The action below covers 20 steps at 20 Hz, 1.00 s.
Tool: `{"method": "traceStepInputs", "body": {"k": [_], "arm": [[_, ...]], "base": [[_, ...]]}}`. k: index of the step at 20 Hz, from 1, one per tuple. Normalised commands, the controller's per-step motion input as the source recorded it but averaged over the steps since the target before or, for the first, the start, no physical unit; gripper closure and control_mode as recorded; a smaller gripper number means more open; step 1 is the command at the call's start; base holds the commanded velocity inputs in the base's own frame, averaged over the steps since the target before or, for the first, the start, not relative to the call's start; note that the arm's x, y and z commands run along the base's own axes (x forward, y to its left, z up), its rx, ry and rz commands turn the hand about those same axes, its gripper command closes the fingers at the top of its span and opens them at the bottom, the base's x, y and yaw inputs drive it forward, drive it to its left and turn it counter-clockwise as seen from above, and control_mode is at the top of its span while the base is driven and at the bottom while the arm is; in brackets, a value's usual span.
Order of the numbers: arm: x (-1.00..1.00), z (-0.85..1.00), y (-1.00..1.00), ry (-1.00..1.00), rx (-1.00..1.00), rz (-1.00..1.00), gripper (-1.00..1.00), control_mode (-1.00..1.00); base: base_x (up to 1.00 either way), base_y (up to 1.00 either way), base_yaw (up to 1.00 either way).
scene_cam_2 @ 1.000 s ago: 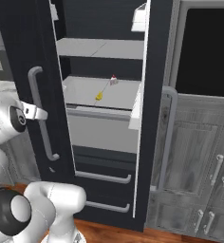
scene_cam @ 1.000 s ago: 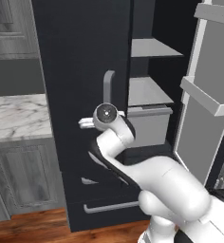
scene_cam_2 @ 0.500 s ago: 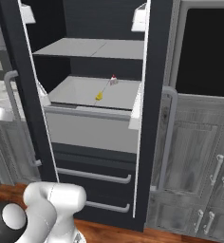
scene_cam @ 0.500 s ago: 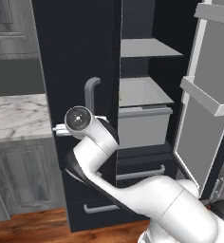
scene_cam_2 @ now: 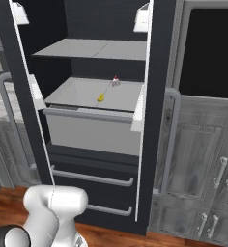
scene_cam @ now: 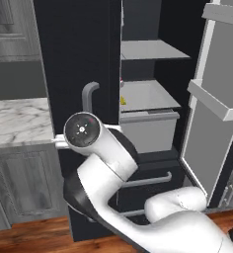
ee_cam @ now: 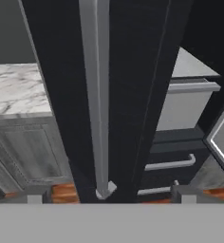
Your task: Take the lemon wedge from the fridge and place it on the plate with fish on the dining counter.
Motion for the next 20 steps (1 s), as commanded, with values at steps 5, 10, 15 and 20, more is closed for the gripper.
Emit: {"method": "traceStepInputs", "body": {"k": [5, 10, 15, 20], "arm": [[-1.00, 0.14, -0.99, -0.20, 0.11, 0.07, -1.00, -1.00], [-0.99, 0.31, -1.00, -0.23, 0.32, 0.05, -1.00, -1.00], [-0.39, 0.46, -1.00, -0.09, 0.55, 0.10, -1.00, -1.00], [0.11, 0.21, -0.43, 0.12, 0.28, 0.03, -1.00, -1.00]], "base": [[0.00, 0.00, 0.00], [0.00, 0.00, 0.00], [0.00, 0.00, 0.00], [0.00, 0.00, 0.00]]}}
